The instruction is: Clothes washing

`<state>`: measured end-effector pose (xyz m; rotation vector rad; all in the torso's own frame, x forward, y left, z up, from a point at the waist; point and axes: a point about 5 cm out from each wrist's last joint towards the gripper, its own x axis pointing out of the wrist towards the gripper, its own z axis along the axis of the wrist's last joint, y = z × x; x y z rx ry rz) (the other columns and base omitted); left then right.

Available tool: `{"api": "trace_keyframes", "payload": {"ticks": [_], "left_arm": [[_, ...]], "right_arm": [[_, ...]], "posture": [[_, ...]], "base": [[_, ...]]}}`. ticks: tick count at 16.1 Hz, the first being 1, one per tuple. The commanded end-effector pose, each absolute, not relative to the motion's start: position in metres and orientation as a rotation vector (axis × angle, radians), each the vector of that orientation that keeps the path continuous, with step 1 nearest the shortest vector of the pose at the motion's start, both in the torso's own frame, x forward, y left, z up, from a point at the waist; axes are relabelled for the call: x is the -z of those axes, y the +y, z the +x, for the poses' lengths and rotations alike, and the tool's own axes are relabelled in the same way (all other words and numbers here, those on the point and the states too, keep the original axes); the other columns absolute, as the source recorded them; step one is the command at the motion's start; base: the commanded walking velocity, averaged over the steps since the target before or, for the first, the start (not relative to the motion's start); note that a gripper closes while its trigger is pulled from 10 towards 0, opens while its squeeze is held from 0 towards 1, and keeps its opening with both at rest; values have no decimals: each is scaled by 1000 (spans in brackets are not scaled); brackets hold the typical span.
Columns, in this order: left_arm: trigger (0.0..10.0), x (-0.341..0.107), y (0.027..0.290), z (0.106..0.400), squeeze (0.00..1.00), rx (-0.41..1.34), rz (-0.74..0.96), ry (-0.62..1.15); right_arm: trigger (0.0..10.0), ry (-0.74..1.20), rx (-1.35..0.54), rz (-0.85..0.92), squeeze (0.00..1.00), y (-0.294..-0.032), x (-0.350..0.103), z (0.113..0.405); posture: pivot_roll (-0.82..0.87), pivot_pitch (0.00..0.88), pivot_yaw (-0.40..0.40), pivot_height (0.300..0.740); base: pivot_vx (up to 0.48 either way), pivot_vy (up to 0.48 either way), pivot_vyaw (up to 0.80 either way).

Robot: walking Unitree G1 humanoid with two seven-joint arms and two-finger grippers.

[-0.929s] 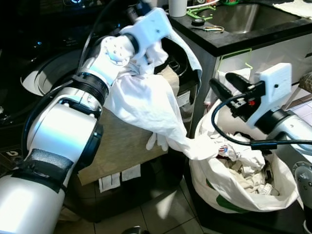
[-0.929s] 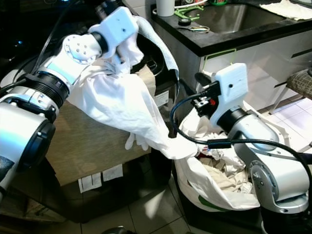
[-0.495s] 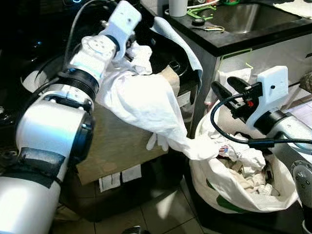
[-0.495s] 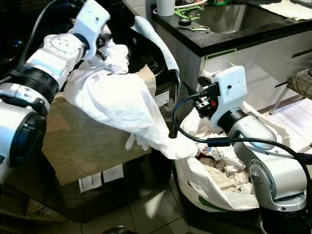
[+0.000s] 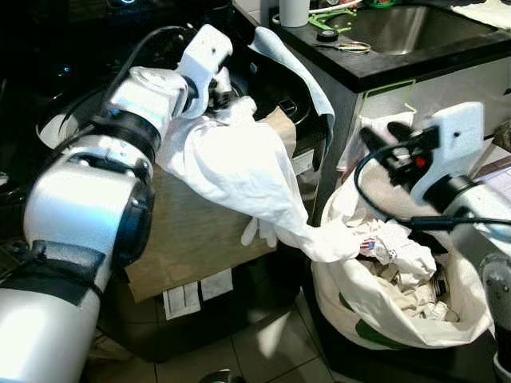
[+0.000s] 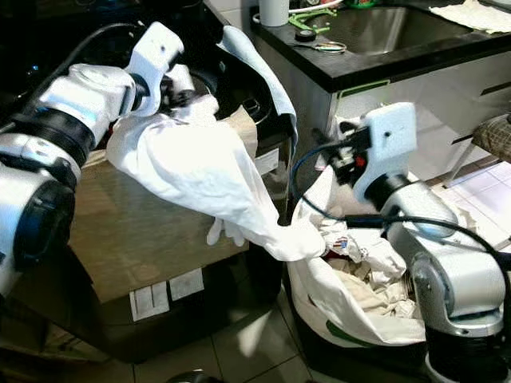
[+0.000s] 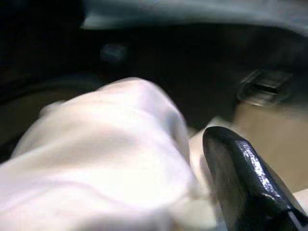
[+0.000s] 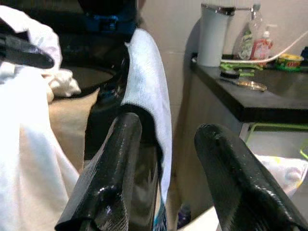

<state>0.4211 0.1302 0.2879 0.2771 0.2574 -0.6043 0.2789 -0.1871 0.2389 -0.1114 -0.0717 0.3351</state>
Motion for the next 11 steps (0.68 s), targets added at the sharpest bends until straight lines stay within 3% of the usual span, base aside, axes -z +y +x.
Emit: {"api": "trace_keyframes", "payload": {"ticks": [1, 2, 3, 4, 5, 6, 8, 9, 11], "left_arm": [[10000, -307, 136, 422, 0, 579, 413, 228], [10000, -307, 140, 422, 0, 549, 519, 233], [10000, -306, 153, 423, 0, 498, 910, 259], [10000, -308, 149, 422, 0, 550, 841, 248], [10000, -313, 146, 421, 0, 578, 878, 230], [10000, -319, 154, 425, 0, 421, 993, 173], [10000, -329, 143, 426, 0, 403, 668, 63], [10000, -334, 147, 427, 0, 328, 681, 33], [10000, -346, 148, 427, 0, 286, 362, -54]], "right_arm": [[10000, -67, -311, -107, 0, -190, -240, 280], [10000, -68, -308, -106, 0, -191, -240, 281], [10000, -77, -281, -100, 0, -194, -242, 282], [10000, -80, -273, -98, 0, -195, -243, 283], [10000, -84, -249, -92, 0, -197, -243, 284], [10000, -93, -228, -86, 0, -199, -245, 286], [10000, -106, -190, -66, 0, -203, -247, 289], [10000, -109, -179, -68, 0, -204, -248, 289], [10000, -119, -159, -60, 0, -206, -249, 289]], "posture": [[-57, 0, 103, 740], [-58, 0, 104, 740], [-57, 0, 104, 740], [-52, 0, 102, 740], [-52, 0, 104, 740], [-49, 0, 102, 740], [-50, 0, 106, 740], [-50, 0, 106, 740], [-52, 0, 110, 740]], "base": [[0, 0, 0], [0, 0, 0], [0, 0, 0], [0, 0, 0], [0, 0, 0], [0, 0, 0], [0, 0, 0], [0, 0, 0], [0, 0, 0]]}}
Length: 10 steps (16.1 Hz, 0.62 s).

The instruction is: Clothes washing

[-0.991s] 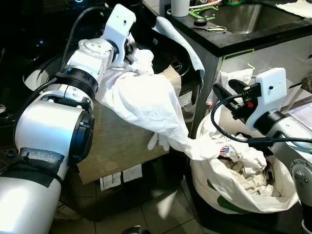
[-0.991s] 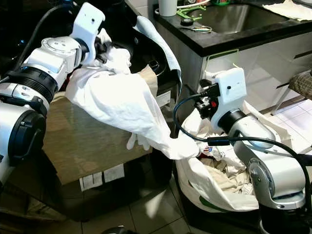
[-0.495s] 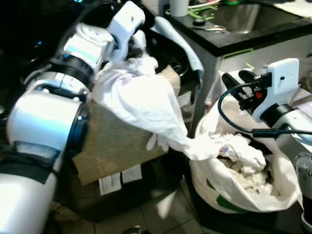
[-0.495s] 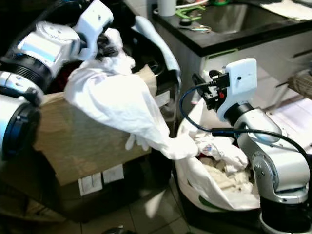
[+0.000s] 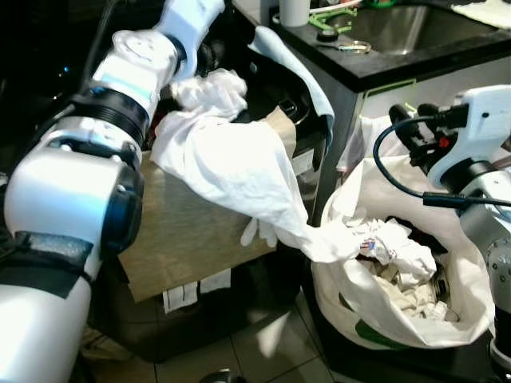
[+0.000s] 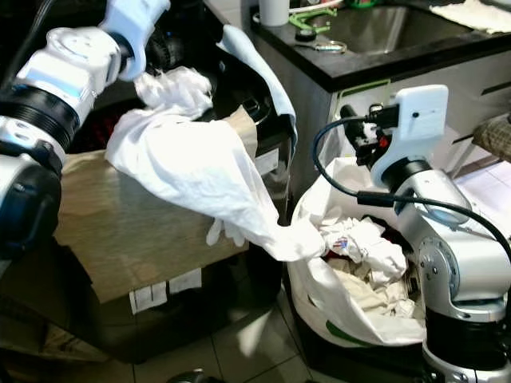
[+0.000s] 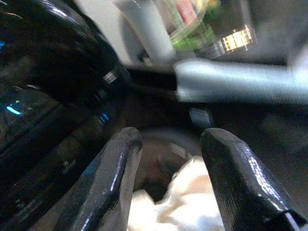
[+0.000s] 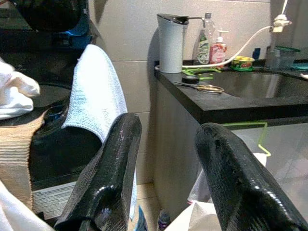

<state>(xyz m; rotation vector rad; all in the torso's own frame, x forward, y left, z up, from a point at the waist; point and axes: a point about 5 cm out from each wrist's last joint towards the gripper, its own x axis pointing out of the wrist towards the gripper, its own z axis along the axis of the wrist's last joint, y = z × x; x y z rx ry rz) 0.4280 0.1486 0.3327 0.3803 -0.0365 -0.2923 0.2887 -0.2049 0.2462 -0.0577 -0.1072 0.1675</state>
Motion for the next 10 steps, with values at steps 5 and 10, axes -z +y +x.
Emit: {"api": "trace_keyframes", "payload": {"ticks": [5, 10], "left_arm": [[10000, -366, 134, 402, 0, 736, 208, -449], [10000, -294, 147, 322, 0, 1164, 118, -391]], "right_arm": [[10000, -203, -207, -178, 1000, -189, -236, 273], [10000, -167, -364, -183, 1000, -159, -204, 260]], "posture": [[-74, 0, 133, 740], [-62, 0, 110, 740]], "base": [[0, 0, 0], [0, 0, 0]]}}
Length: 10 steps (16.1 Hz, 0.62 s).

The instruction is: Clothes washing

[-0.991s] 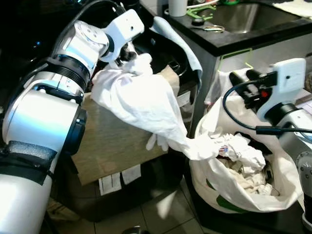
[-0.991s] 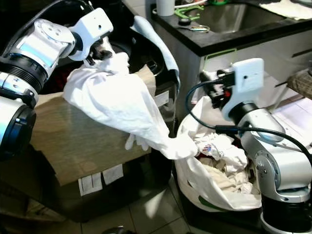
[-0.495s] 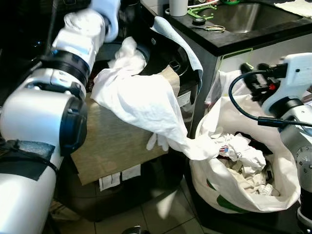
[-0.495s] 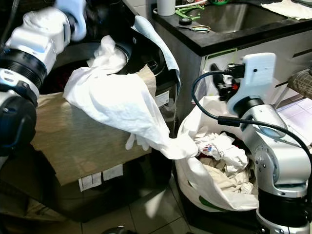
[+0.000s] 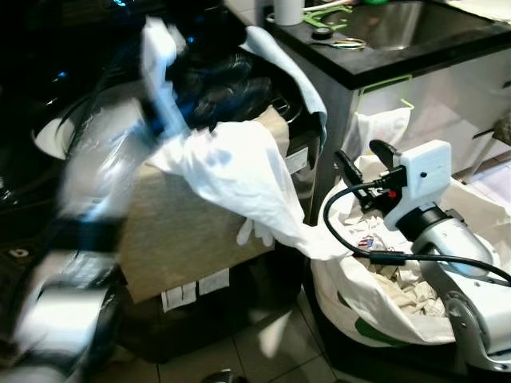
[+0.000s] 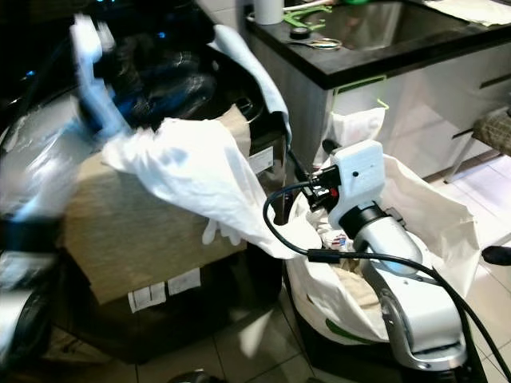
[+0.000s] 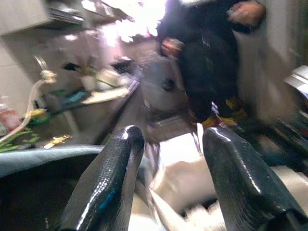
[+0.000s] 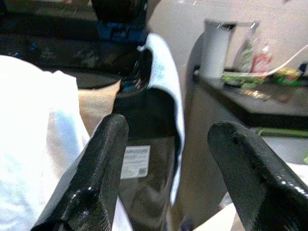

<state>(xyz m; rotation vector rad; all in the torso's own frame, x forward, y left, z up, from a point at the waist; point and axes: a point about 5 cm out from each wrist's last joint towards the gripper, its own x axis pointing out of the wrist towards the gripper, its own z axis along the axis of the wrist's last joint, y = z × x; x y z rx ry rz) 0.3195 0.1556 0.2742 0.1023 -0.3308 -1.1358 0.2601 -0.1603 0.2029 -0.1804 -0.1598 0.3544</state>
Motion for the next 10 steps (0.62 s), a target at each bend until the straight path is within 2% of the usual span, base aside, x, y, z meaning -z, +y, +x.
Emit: {"api": "trace_keyframes", "payload": {"ticks": [1, 2, 4, 6, 7, 10], "left_arm": [[10000, -275, 152, 307, 0, 1200, 116, -323], [10000, -266, 154, 298, 0, 1210, 136, -283], [10000, -226, 163, 272, 0, 1169, 196, -86], [10000, -209, 172, 269, 0, 1058, 267, -37], [10000, -196, 172, 264, 0, 972, 244, -35], [10000, -180, 164, 256, 0, 884, 108, -46]], "right_arm": [[10000, -177, -342, -191, 1000, -160, -203, 261], [10000, -182, -330, -198, 1000, -161, -202, 261], [10000, -200, -285, -196, 1000, -163, -201, 261], [10000, -200, -261, -208, 1000, -166, -198, 262], [10000, -189, -253, -206, 1000, -169, -191, 265], [10000, -178, -262, -177, 1000, -170, -180, 274]], "posture": [[-58, 0, 105, 740], [-55, 1, 101, 740], [-55, 2, 97, 740], [-54, 6, 97, 740], [-48, 14, 95, 740], [-49, 24, 102, 740]], "base": [[0, 0, 0], [0, 0, 0], [0, 0, 0], [0, 0, 0], [0, 0, 0], [0, 0, 0]]}}
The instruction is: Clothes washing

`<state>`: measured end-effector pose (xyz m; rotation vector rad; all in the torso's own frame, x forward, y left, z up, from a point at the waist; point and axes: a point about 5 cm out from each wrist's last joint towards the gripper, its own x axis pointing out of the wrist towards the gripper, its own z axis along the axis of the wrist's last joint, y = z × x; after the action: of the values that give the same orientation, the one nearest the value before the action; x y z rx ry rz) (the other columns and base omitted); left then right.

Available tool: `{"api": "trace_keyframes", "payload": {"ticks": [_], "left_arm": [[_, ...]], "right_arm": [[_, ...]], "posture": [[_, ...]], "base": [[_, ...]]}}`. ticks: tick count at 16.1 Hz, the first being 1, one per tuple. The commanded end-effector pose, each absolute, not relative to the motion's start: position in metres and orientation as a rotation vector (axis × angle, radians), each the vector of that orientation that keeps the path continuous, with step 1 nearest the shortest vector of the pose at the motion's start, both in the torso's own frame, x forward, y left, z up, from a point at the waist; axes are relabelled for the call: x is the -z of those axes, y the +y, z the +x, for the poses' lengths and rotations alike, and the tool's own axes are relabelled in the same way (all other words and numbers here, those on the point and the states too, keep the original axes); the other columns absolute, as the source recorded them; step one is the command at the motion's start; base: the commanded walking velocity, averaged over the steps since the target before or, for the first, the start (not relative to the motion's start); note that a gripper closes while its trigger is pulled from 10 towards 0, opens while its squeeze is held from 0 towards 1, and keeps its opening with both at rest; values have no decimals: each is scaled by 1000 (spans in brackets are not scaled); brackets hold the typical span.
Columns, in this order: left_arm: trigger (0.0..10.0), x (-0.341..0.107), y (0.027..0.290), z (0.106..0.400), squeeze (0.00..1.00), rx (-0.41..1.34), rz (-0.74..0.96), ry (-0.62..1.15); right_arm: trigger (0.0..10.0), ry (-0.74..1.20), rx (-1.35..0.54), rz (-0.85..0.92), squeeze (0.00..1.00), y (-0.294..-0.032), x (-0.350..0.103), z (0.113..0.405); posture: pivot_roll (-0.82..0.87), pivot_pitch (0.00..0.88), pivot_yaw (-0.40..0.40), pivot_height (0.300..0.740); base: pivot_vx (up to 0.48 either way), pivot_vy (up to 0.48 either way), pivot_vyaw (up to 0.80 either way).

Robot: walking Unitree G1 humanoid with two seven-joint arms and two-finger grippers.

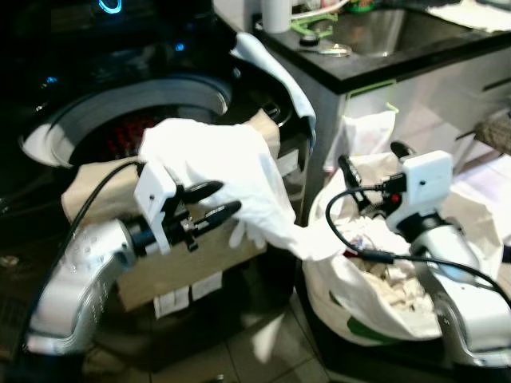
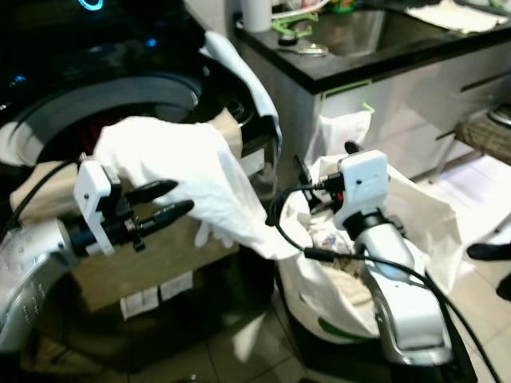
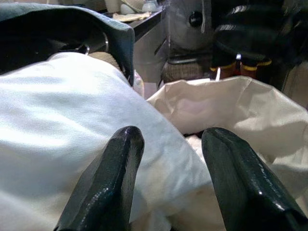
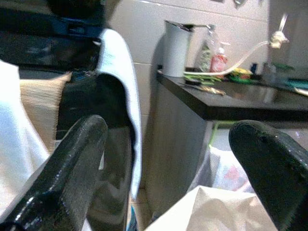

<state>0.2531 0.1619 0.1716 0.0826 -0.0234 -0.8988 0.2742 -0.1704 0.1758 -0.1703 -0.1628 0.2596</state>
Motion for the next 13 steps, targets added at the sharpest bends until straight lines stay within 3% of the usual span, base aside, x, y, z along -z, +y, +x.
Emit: {"api": "trace_keyframes", "payload": {"ticks": [1, 5, 8, 11, 13], "left_arm": [[10000, -162, 158, 243, 0, 908, 76, -7], [10000, -127, 164, 208, 0, 957, 40, 173], [10000, -126, 171, 204, 0, 902, 73, 170], [10000, -128, 164, 199, 0, 913, 59, 163], [10000, -130, 162, 194, 0, 921, 51, 161]], "right_arm": [[10000, -153, -273, -176, 1000, -169, -168, 283], [10000, -78, -556, -61, 1000, -138, -143, 298], [10000, -59, -658, -67, 1000, -120, -134, 309], [10000, 45, -913, -63, 1000, -86, -117, 309], [10000, 41, -956, -74, 1000, -79, -116, 308]], "posture": [[-50, 28, 104, 740], [-27, 39, 91, 740], [-4, 43, 70, 740], [11, 45, 59, 740], [21, 45, 46, 740]], "base": [[0, 0, 0], [0, 0, 0], [0, 0, 0], [0, 0, 0], [0, 0, 0]]}}
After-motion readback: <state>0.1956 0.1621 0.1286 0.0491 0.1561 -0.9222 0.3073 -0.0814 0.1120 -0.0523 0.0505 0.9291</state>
